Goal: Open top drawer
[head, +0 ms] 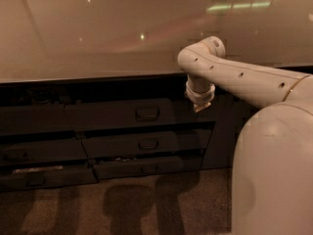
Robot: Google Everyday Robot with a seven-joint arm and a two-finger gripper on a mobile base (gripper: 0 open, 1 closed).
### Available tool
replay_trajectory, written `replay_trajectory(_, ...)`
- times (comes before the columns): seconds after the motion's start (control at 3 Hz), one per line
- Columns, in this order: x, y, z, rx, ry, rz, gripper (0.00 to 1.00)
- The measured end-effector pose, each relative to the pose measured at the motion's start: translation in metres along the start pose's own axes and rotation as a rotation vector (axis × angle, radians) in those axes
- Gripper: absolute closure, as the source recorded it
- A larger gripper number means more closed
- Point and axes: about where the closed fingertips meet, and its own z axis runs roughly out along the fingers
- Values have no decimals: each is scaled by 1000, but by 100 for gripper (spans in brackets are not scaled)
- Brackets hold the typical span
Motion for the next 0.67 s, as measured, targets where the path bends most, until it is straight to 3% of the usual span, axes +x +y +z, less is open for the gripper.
replay_trajectory(0.67, 2, -1, -11, 5, 2, 3, 100)
